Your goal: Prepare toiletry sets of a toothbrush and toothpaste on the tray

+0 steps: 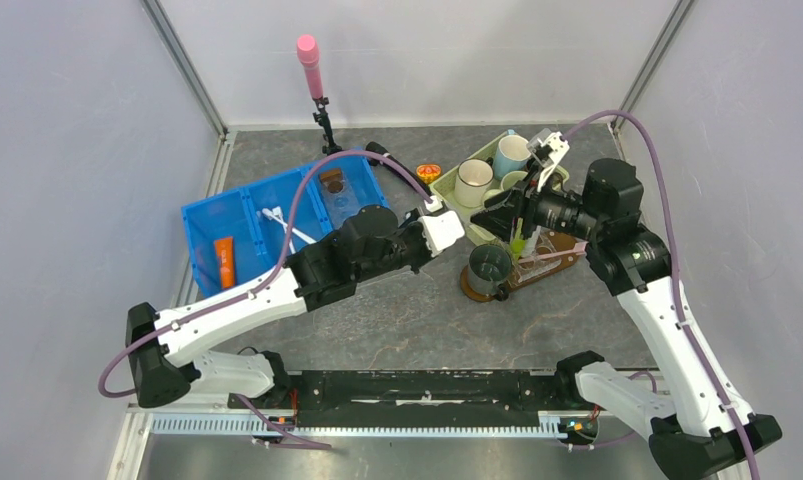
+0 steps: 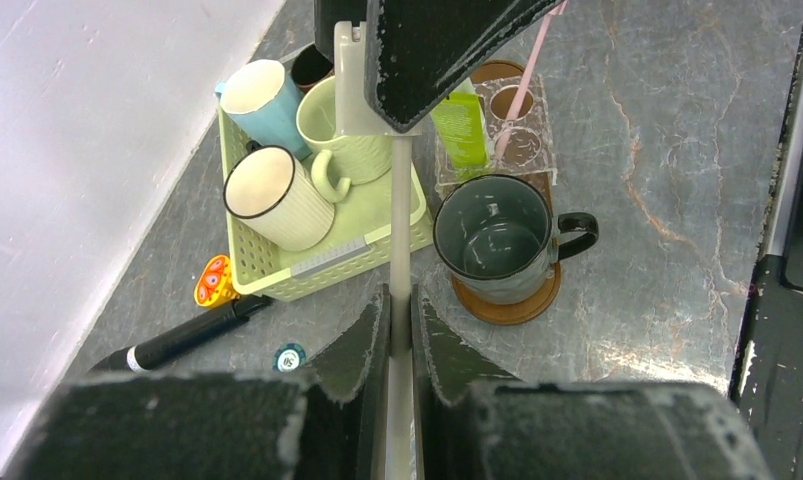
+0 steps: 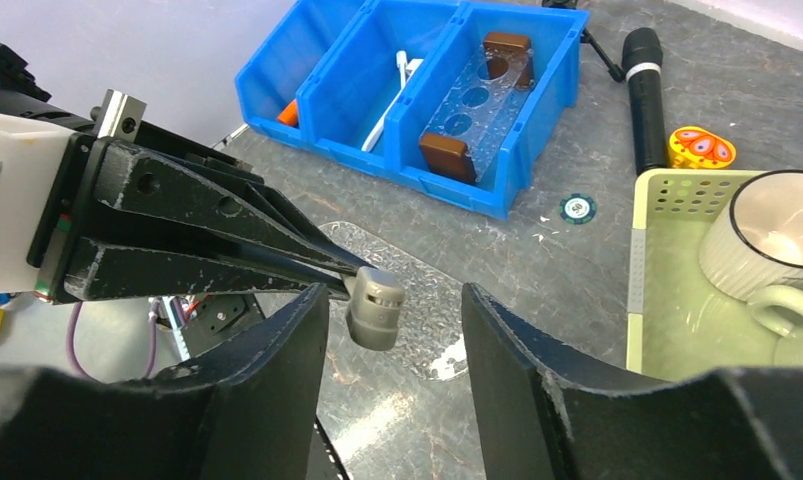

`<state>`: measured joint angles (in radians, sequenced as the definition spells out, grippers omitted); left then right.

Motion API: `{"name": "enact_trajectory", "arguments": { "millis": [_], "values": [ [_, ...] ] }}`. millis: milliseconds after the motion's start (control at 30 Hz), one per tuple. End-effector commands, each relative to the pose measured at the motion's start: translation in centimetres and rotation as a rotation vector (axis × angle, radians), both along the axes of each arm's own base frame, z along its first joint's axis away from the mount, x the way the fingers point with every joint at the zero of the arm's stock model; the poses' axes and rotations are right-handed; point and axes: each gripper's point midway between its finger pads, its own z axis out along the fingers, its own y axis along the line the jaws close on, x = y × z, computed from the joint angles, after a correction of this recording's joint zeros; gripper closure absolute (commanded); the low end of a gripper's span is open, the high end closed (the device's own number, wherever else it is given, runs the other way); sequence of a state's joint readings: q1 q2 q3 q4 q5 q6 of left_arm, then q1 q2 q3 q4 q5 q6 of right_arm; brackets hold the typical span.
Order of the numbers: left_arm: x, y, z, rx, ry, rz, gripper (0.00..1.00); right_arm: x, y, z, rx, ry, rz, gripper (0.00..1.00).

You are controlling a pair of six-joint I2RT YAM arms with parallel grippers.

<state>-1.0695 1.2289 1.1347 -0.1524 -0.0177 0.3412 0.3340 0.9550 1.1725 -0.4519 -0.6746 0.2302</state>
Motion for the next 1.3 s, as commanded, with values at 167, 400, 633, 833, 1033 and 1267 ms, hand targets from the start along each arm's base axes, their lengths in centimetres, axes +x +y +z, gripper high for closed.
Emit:
{"name": "enact_trajectory", "arguments": {
  "millis": [167, 400, 633, 833, 1033, 1267],
  "values": [
    [1.0, -1.3, 3.1, -0.071, -0.086, 0.007, 0.98, -0.6, 0.9, 0.7, 0.023, -0.021, 0.068, 0.54],
    [1.4, -1.4, 3.1, -0.081, -0.101, 0.025, 0.98, -0.6, 0.8, 0.3, 0.005, -0.017, 0.072, 0.61],
    [1.5, -1.2, 2.9, -0.07, -0.111, 0.029, 0.98, -0.4, 0.7, -0.1, -0.017, -0.015, 0.071, 0.75],
    [1.3, -1.4, 2.3, -0.067, -0.095, 0.019, 0.88, -0.3, 0.6, 0.1, -0.021, -0.027, 0.064, 1.0],
    [1.7, -0.9, 1.9, -0.068, -0.073, 0.063, 0.34, -0.1, 0.0, 0.5, -0.04, -0.077, 0.03, 1.0],
    [2.8, 1.2, 1.3, -0.103, -0.023, 0.212, 0.0, 0.2, -2.4, 1.5, -0.095, -0.162, -0.11, 1.0]
  ]
}}
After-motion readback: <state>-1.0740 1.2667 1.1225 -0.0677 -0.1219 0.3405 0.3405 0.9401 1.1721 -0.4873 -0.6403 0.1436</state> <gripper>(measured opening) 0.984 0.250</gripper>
